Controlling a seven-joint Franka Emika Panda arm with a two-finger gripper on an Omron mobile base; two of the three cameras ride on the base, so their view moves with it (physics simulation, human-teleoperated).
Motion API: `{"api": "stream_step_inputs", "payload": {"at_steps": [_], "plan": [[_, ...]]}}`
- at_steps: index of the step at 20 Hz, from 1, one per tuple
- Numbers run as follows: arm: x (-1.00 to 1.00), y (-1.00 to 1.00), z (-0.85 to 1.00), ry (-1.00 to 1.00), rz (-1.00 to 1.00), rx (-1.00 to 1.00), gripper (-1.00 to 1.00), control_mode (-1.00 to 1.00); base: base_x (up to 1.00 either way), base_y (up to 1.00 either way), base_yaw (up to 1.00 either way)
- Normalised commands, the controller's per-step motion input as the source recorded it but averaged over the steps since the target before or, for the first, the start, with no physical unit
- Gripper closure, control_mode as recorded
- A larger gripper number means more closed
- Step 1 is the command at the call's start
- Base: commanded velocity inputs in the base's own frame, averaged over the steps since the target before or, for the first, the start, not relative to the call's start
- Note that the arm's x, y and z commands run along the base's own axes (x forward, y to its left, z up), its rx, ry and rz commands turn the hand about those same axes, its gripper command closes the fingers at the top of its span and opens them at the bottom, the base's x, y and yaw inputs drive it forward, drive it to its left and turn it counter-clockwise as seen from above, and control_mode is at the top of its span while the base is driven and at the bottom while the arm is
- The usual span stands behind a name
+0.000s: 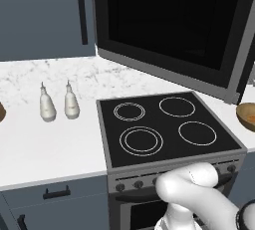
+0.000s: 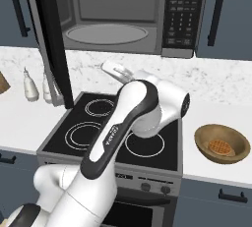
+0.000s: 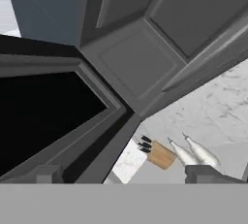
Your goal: Open the microwave, place the bowl with waffle inside the microwave, then close the microwave door and turn it on.
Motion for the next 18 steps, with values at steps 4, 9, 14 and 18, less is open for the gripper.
{"api": "stream_step_inputs", "payload": {"at_steps": [4,9,14,18], "plan": [[0.02,0.60,0.00,-0.02,0.15,0.11,-1.00,-1.00,0.00,0.00,0.00],[-0.56,1.00,0.02,-0.19,0.17,0.00,-1.00,-1.00,0.00,0.00,0.00],[-0.99,1.00,0.22,-0.37,0.15,0.00,-1.00,-1.00,0.00,0.00,0.00],[-1.00,1.00,0.27,-0.41,0.12,-0.02,-1.00,-1.00,0.00,0.00,0.00]]}}
